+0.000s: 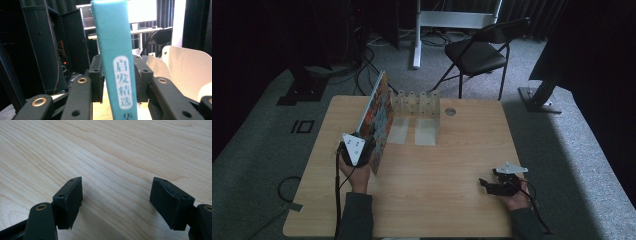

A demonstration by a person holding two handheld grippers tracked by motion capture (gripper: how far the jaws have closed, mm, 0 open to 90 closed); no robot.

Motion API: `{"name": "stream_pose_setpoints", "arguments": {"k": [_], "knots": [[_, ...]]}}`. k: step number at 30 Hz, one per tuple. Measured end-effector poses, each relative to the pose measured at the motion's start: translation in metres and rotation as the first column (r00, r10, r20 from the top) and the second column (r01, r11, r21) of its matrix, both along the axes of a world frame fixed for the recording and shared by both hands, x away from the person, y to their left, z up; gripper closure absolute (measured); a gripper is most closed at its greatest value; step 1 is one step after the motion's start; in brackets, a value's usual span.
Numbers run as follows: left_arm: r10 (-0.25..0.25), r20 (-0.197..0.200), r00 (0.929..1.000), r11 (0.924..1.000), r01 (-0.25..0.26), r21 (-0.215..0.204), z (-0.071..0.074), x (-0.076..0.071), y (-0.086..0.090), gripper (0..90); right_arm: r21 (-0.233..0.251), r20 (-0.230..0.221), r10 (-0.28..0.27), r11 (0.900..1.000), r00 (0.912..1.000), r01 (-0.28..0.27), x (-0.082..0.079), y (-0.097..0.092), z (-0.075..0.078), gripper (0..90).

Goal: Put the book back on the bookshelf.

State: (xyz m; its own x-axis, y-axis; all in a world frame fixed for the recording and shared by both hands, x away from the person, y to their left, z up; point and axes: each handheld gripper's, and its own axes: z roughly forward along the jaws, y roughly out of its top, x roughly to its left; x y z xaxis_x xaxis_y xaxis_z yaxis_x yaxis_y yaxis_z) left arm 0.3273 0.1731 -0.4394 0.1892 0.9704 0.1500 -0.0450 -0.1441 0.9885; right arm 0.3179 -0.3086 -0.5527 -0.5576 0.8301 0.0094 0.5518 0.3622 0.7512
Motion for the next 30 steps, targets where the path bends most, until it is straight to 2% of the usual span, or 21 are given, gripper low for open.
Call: {"name": "stream_pose_setpoints", "arguments": {"k": [6,18,25,30], "knots": [[-0.016,-0.012,0.9998,0.9999,0.017,0.003,0.0,-0.003,0.002,61.4,0.0,0.0,0.0,1.0,1.0,0.0,0.0,0.0,0.0,26.1],[-0.009,-0.023,0.9997,0.9996,0.01,0.025,0.001,-0.009,0.006,58.5,-0.002,0.001,0.0,1.0,1.0,0.0,0.0,0.0,0.0,26.1],[-0.03,-0.041,0.9987,0.9995,0.031,0.009,0.0,-0.014,0.009,57.3,-0.001,0.001,0.0,1.0,1.0,0.0,0.0,0.0,0.0,26.1],[-0.039,-0.048,0.9981,0.9991,0.04,0.015,0.0,-0.019,0.011,56.3,-0.002,0.001,0.0,1.0,1.0,0.0,0.0,0.0,0.0,26.1]]}}
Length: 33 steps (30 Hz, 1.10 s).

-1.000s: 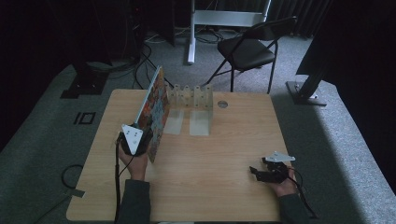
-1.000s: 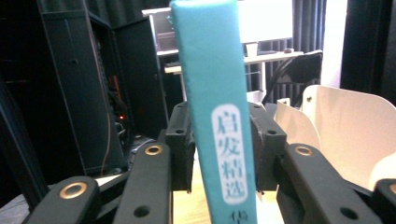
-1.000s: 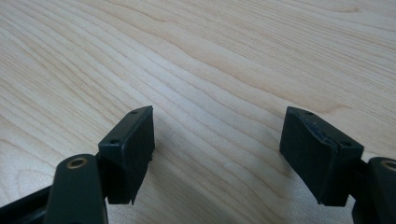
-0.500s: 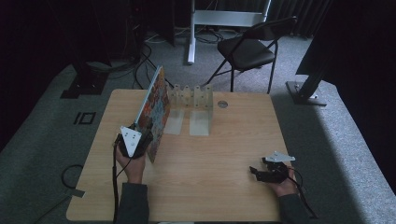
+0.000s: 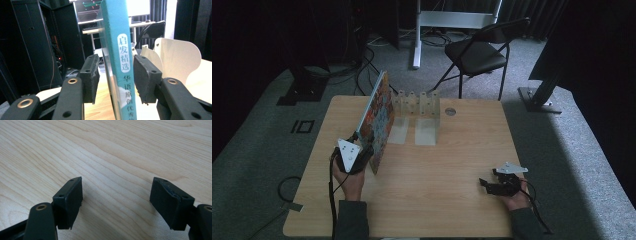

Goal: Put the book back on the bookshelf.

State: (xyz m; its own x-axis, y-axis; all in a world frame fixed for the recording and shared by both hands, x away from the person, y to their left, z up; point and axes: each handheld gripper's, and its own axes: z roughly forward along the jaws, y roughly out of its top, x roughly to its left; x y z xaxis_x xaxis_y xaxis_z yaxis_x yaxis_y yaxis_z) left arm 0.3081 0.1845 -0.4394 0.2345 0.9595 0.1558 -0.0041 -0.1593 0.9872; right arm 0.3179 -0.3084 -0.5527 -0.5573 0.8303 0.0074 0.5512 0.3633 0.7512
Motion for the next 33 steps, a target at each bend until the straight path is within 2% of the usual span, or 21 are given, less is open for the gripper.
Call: {"name": "stream_pose_setpoints", "arguments": {"k": [7,18,23,29,31,33], "knots": [[-0.017,-0.021,0.9996,0.9993,0.017,0.034,-0.003,-0.003,0.0,56.3,0.0,0.0,0.0,1.0,1.0,0.0,0.0,0.0,0.0,26.1],[-0.039,-0.041,0.9984,0.9982,0.04,0.045,-0.004,-0.011,0.004,55.8,0.001,0.0,0.0,1.0,1.0,0.0,0.0,0.0,0.0,26.1],[-0.055,-0.061,0.9966,0.9982,0.057,0.021,-0.004,-0.016,0.009,55.3,0.0,0.0,0.0,1.0,1.0,0.0,0.0,0.0,0.0,26.1],[-0.078,-0.082,0.9935,0.9965,0.08,0.023,-0.005,-0.024,0.011,55.1,-0.001,0.0,0.0,1.0,1.0,0.0,0.0,0.0,0.0,26.1],[-0.062,-0.071,0.9956,0.9976,0.064,0.027,-0.005,-0.028,0.012,55.2,0.0,0.0,0.0,1.0,1.0,0.0,0.0,0.0,0.0,26.1],[-0.066,-0.073,0.9951,0.9976,0.068,0.016,-0.006,-0.03,0.014,55.3,0.0,0.0,0.0,1.0,1.0,0.0,0.0,0.0,0.0,26.1]]}}
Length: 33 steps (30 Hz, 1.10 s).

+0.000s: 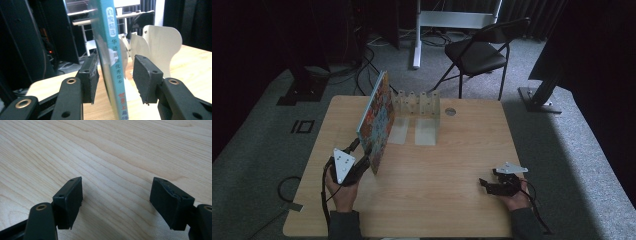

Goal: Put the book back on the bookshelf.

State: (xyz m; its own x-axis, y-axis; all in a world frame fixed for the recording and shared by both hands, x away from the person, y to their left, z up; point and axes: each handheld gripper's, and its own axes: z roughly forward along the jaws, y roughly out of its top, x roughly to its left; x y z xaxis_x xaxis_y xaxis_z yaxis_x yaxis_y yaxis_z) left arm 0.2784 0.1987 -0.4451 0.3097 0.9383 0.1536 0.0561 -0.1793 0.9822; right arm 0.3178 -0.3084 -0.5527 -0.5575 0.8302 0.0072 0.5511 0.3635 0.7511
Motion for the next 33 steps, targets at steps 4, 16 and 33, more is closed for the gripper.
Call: {"name": "stream_pose_setpoints", "arguments": {"k": [4,16,33], "knots": [[0.006,-0.007,1.0,1.0,-0.006,0.001,-0.001,-0.004,0.002,55.4,0.0,0.0,0.0,1.0,1.0,0.0,0.0,0.0,0.0,26.1],[0.005,-0.015,0.9999,1.0,-0.005,-0.003,-0.009,-0.016,0.007,61.3,-0.001,0.0,0.0,1.0,1.0,0.0,0.0,0.0,0.0,26.1],[-0.063,-0.09,0.9939,0.9979,0.065,0.011,-0.025,-0.021,0.005,67.9,0.0,0.0,0.0,1.0,1.0,0.0,0.0,0.0,0.0,26.1]]}}
